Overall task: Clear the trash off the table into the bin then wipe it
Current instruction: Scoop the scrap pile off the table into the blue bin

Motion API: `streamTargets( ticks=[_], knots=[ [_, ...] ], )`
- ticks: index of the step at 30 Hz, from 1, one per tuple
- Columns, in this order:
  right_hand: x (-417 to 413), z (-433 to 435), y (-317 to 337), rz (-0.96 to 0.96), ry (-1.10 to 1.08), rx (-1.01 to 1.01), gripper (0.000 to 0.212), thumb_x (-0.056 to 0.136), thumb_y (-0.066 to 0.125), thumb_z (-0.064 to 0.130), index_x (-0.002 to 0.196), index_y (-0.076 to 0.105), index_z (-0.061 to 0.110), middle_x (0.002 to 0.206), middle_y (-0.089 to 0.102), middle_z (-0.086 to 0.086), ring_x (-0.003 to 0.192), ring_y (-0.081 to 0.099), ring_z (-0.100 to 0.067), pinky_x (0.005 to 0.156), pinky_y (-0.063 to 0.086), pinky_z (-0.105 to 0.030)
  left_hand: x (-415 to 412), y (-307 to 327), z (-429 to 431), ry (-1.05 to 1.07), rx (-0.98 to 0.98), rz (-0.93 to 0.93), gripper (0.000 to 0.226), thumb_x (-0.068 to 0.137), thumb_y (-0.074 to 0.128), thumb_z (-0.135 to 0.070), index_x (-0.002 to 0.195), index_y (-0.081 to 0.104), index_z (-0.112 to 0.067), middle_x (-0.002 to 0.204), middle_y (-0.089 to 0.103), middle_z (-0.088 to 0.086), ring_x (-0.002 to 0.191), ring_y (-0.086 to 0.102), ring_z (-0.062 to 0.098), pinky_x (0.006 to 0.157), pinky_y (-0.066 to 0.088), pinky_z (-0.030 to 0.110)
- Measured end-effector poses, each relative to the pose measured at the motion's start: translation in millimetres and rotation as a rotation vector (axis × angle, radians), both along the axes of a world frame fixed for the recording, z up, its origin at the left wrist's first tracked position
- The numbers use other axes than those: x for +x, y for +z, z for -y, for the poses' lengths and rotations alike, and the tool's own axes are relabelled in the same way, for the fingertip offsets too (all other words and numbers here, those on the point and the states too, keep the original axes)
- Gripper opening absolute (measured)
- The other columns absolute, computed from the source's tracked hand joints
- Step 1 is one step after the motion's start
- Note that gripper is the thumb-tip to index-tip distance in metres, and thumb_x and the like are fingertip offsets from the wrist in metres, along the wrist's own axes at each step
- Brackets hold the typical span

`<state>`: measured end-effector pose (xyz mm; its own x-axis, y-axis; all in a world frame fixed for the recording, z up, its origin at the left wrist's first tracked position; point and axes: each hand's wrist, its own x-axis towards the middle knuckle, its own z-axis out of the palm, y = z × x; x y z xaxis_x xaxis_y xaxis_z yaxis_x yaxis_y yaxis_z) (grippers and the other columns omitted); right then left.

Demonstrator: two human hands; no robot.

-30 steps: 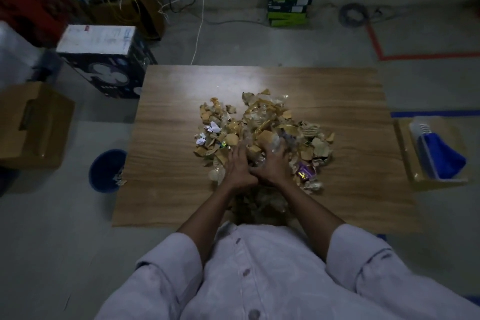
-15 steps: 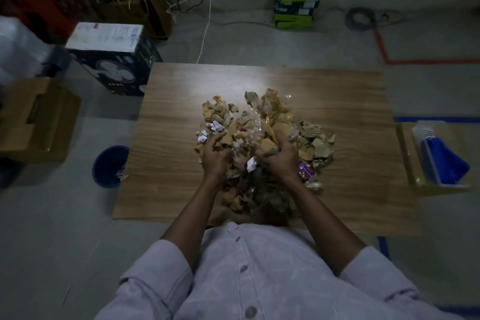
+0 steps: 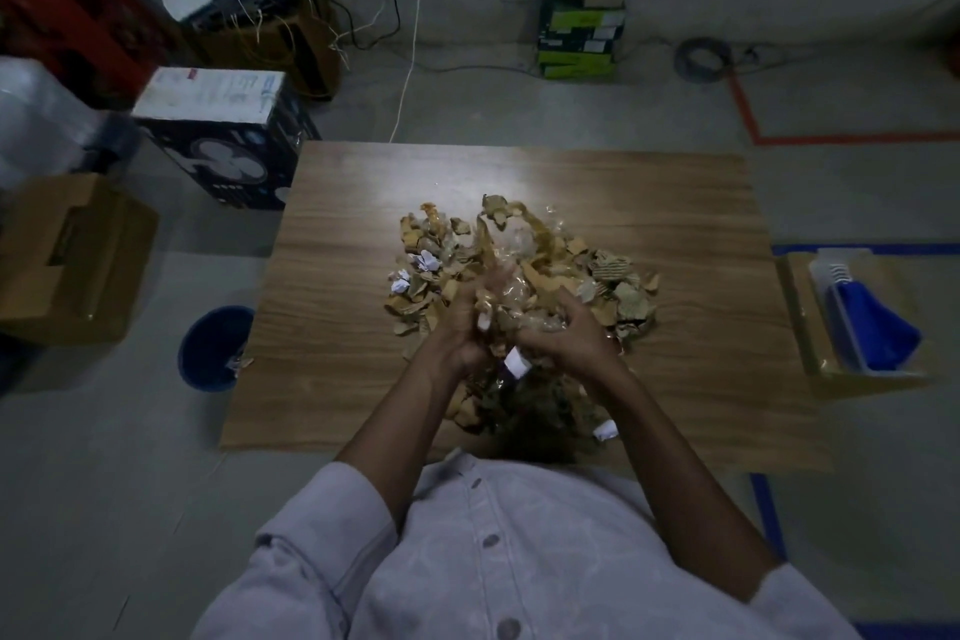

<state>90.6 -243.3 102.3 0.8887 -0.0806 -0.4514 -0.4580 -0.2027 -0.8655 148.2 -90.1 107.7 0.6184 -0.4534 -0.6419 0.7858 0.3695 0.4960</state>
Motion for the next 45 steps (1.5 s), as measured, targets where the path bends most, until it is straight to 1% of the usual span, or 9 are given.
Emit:
streamTargets(
  ticks=[6,9,15,19,23,26,32,40,45],
  knots=[
    [-7.0,4.7,4.9,0.001,0.065,-0.23,0.076,0.068,0.089,0.033,0.137,0.058,0.026,0.125,0.069,0.0,0.103,0.068,-0.02,0.084,0.059,-0.034,8.8,-5.0,6.3,-0.02,0.282,-0.092,0.035,0.092,0.056,-0.018,0.06,0.069,-0.01,0.065,0.066,0.006,0.056,0.063,0.022,0.057,0.053,0.024],
    [-10.0,17.2,5.9,0.047,0.001,-0.242,0.09,0.067,0.094,0.028,0.147,0.053,0.023,0.136,0.064,0.0,0.114,0.066,-0.021,0.095,0.058,-0.041,5.7,-9.1,-0.5,0.059,0.35,-0.117,0.029,0.1,0.049,-0.013,0.075,0.062,-0.008,0.062,0.064,0.009,0.048,0.061,0.022,0.039,0.047,0.018],
    [-21.7,32.8,12.5,0.107,0.045,-0.154,0.08,0.073,0.09,0.005,0.144,0.054,0.016,0.122,0.062,0.009,0.111,0.058,-0.012,0.094,0.054,-0.033,6.3,-44.3,-11.0,0.209,0.428,-0.21,0.013,0.093,0.058,-0.013,0.096,0.068,-0.006,0.092,0.069,0.017,0.078,0.067,0.032,0.06,0.059,0.036],
    [-26.6,40.2,15.5,0.154,0.131,-0.136,0.079,0.071,0.089,-0.001,0.14,0.056,0.018,0.131,0.058,0.01,0.114,0.06,-0.009,0.094,0.058,-0.036,18.8,-115.8,-24.4,0.291,0.442,-0.191,0.046,0.078,0.074,-0.023,0.12,0.072,-0.005,0.107,0.076,0.013,0.094,0.074,0.033,0.081,0.061,0.051],
    [-29.9,43.2,14.0,0.222,0.142,-0.181,0.08,0.063,0.094,0.012,0.136,0.062,0.021,0.124,0.067,0.002,0.115,0.066,-0.02,0.092,0.059,-0.039,3.0,-48.9,-16.9,0.186,0.589,-0.054,0.032,0.084,0.067,-0.028,0.106,0.071,-0.004,0.103,0.072,0.012,0.07,0.07,0.026,0.053,0.056,0.032],
    [-26.1,34.7,11.0,0.313,0.263,-0.358,0.067,0.069,0.09,0.028,0.131,0.065,0.028,0.115,0.07,0.006,0.103,0.066,-0.01,0.088,0.058,-0.036,-6.6,10.0,-5.7,-0.008,0.382,-0.02,0.05,0.091,0.062,-0.051,0.111,0.069,-0.006,0.096,0.071,0.012,0.072,0.068,0.027,0.061,0.054,0.033],
    [-22.0,11.5,7.2,0.366,0.472,-0.514,0.064,0.074,0.084,0.025,0.135,0.062,0.027,0.117,0.063,-0.01,0.103,0.061,-0.026,0.078,0.05,-0.032,-6.1,36.5,4.3,-0.177,0.336,-0.031,0.02,0.094,0.057,-0.007,0.076,0.064,-0.002,0.059,0.067,0.011,0.046,0.064,0.023,0.043,0.052,0.023],
    [-33.1,19.8,25.5,0.538,0.495,-0.471,0.064,0.069,0.061,0.046,0.127,0.07,0.021,0.114,0.064,-0.005,0.101,0.06,-0.021,0.075,0.052,-0.032,-5.8,20.5,-17.2,-0.011,0.124,-0.13,0.016,0.081,0.066,-0.011,0.096,0.068,-0.008,0.084,0.071,0.013,0.072,0.069,0.03,0.074,0.057,0.037],
    [-31.5,39.7,8.3,0.505,0.425,-0.43,0.057,0.075,0.084,0.026,0.129,0.068,0.03,0.113,0.069,-0.001,0.101,0.066,-0.02,0.079,0.056,-0.04,-3.1,0.0,-13.4,-0.001,0.194,-0.147,0.017,0.089,0.069,-0.019,0.086,0.075,-0.004,0.088,0.071,0.013,0.073,0.07,0.03,0.077,0.059,0.041]
  ],
)
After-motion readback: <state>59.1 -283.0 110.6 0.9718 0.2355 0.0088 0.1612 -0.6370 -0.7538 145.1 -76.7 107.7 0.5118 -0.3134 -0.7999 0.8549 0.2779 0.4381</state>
